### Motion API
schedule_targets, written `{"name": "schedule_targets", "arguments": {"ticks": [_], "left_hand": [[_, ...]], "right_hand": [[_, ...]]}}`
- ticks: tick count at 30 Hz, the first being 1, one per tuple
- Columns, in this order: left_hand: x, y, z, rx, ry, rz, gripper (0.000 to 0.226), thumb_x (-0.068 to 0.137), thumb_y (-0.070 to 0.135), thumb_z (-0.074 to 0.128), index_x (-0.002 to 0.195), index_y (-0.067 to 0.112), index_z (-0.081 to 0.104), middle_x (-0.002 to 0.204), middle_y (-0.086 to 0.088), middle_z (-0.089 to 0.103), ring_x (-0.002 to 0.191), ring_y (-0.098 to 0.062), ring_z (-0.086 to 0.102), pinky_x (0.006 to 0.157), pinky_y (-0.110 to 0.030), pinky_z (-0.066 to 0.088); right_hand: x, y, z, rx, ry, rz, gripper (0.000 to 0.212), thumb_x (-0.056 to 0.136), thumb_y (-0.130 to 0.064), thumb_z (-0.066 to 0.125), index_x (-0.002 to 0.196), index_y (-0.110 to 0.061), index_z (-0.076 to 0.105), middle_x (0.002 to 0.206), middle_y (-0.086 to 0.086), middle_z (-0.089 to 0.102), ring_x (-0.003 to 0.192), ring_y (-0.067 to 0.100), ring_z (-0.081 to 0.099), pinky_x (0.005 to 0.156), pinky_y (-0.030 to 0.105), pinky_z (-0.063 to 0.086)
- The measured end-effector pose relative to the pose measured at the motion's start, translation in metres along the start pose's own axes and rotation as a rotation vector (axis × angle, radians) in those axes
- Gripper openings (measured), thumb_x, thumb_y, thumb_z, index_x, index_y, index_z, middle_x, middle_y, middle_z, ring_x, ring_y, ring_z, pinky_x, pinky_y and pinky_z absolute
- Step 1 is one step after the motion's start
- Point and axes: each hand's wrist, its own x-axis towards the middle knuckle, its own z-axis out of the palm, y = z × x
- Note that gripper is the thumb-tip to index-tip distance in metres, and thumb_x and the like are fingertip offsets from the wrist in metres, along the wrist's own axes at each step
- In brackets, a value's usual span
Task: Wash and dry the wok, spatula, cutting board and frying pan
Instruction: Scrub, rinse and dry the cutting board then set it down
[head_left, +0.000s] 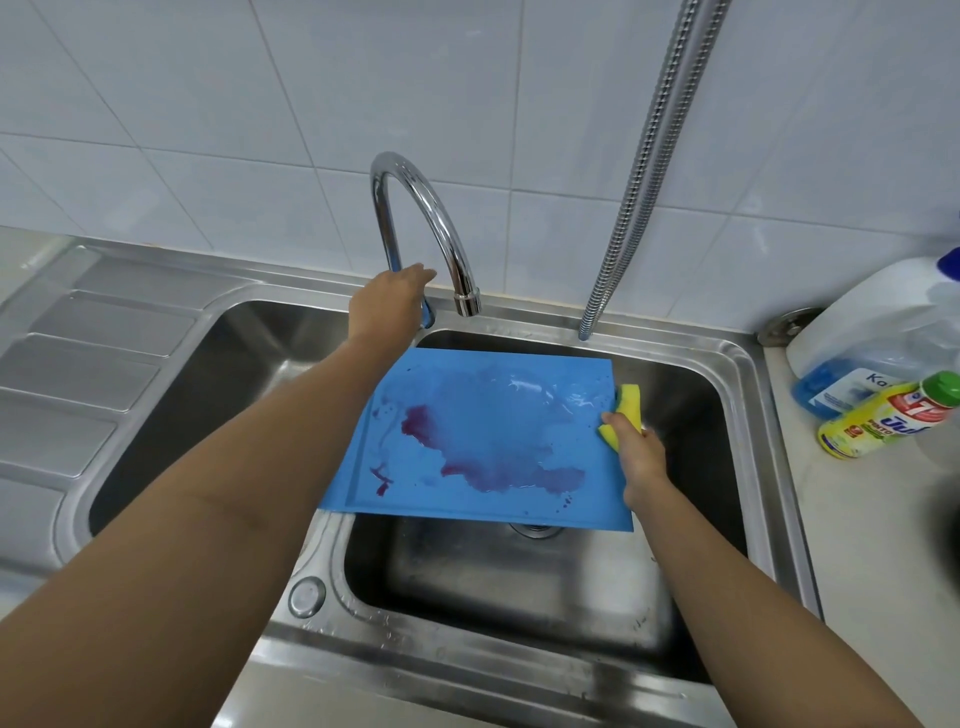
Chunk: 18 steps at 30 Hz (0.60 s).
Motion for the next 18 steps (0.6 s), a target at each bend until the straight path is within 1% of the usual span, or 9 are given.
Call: {"name": "schedule_targets", "arguments": {"ticks": [1, 3, 4, 5, 7, 9, 12, 15, 18], "left_hand": [[-0.004, -0.004, 0.004, -0.041, 0.002, 0.024, 0.036, 0.095, 0.0, 0.044, 0.128, 0.011, 0.052, 0.125, -0.016, 0.059, 0.104, -0.036, 0.055, 0.07, -0.042, 0.041], [-0.014, -0.014, 0.014, -0.121, -0.004, 0.052, 0.044, 0.098, 0.006, 0.043, 0.141, 0.017, 0.044, 0.148, -0.005, 0.045, 0.122, -0.03, 0.049, 0.083, -0.044, 0.045], [-0.02, -0.019, 0.02, -0.16, 0.009, 0.054, 0.047, 0.099, 0.009, 0.044, 0.144, 0.02, 0.041, 0.153, 0.0, 0.039, 0.127, -0.027, 0.046, 0.089, -0.044, 0.045], [-0.027, -0.025, 0.026, -0.193, 0.039, 0.053, 0.047, 0.098, 0.011, 0.046, 0.144, 0.019, 0.042, 0.153, 0.001, 0.038, 0.129, -0.026, 0.045, 0.091, -0.043, 0.045], [-0.044, -0.037, 0.038, -0.222, 0.103, 0.033, 0.044, 0.095, 0.01, 0.052, 0.138, 0.012, 0.047, 0.146, -0.005, 0.045, 0.125, -0.03, 0.048, 0.095, -0.042, 0.044], [-0.066, -0.052, 0.051, -0.249, 0.132, -0.098, 0.044, 0.093, 0.013, 0.054, 0.136, 0.006, 0.048, 0.139, -0.012, 0.049, 0.124, -0.033, 0.049, 0.1, -0.042, 0.039], [-0.097, -0.074, 0.064, -0.332, 0.101, -0.439, 0.046, 0.098, 0.026, 0.051, 0.137, 0.004, 0.045, 0.136, -0.018, 0.049, 0.126, -0.035, 0.046, 0.104, -0.044, 0.034], [-0.119, -0.091, 0.076, -0.321, -0.067, -0.6, 0.051, 0.1, 0.047, 0.039, 0.133, 0.009, 0.048, 0.131, -0.017, 0.051, 0.12, -0.036, 0.05, 0.097, -0.048, 0.039], [-0.124, -0.096, 0.082, -0.342, -0.196, -0.59, 0.052, 0.101, 0.053, 0.023, 0.111, 0.01, 0.052, 0.107, -0.013, 0.06, 0.091, -0.029, 0.056, 0.076, -0.041, 0.041]], "right_hand": [[0.0, 0.0, 0.0, 0.002, -0.001, 0.0, 0.04, 0.082, -0.043, 0.069, 0.108, -0.019, 0.05, 0.094, 0.004, 0.061, 0.083, 0.02, 0.061, 0.075, 0.037, 0.046], [0.0, 0.0, 0.0, -0.002, -0.002, 0.004, 0.041, 0.081, -0.043, 0.069, 0.109, -0.019, 0.05, 0.096, 0.004, 0.061, 0.085, 0.021, 0.062, 0.076, 0.038, 0.047], [0.001, 0.001, 0.0, -0.006, -0.003, 0.006, 0.041, 0.081, -0.044, 0.069, 0.109, -0.019, 0.05, 0.097, 0.005, 0.062, 0.086, 0.022, 0.062, 0.077, 0.038, 0.048], [0.001, 0.001, 0.0, -0.009, -0.003, 0.007, 0.042, 0.081, -0.044, 0.069, 0.109, -0.019, 0.051, 0.097, 0.005, 0.062, 0.088, 0.022, 0.063, 0.079, 0.039, 0.049], [0.002, 0.002, 0.0, -0.016, -0.004, 0.012, 0.043, 0.08, -0.045, 0.07, 0.109, -0.019, 0.051, 0.098, 0.005, 0.063, 0.09, 0.024, 0.064, 0.082, 0.041, 0.051], [0.003, 0.002, 0.0, -0.02, -0.005, 0.017, 0.045, 0.079, -0.046, 0.07, 0.109, -0.019, 0.052, 0.098, 0.005, 0.064, 0.09, 0.024, 0.064, 0.084, 0.043, 0.051], [0.005, 0.003, 0.0, -0.025, 0.005, 0.018, 0.046, 0.079, -0.046, 0.07, 0.11, -0.017, 0.052, 0.099, 0.006, 0.063, 0.091, 0.025, 0.064, 0.084, 0.043, 0.051], [0.003, 0.002, 0.0, -0.021, 0.013, 0.015, 0.047, 0.079, -0.045, 0.07, 0.111, -0.015, 0.053, 0.1, 0.006, 0.063, 0.088, 0.024, 0.064, 0.078, 0.04, 0.05], [0.001, 0.001, 0.002, -0.02, 0.011, 0.014, 0.044, 0.079, -0.044, 0.07, 0.109, -0.016, 0.053, 0.099, 0.007, 0.063, 0.085, 0.023, 0.063, 0.074, 0.037, 0.048]]}}
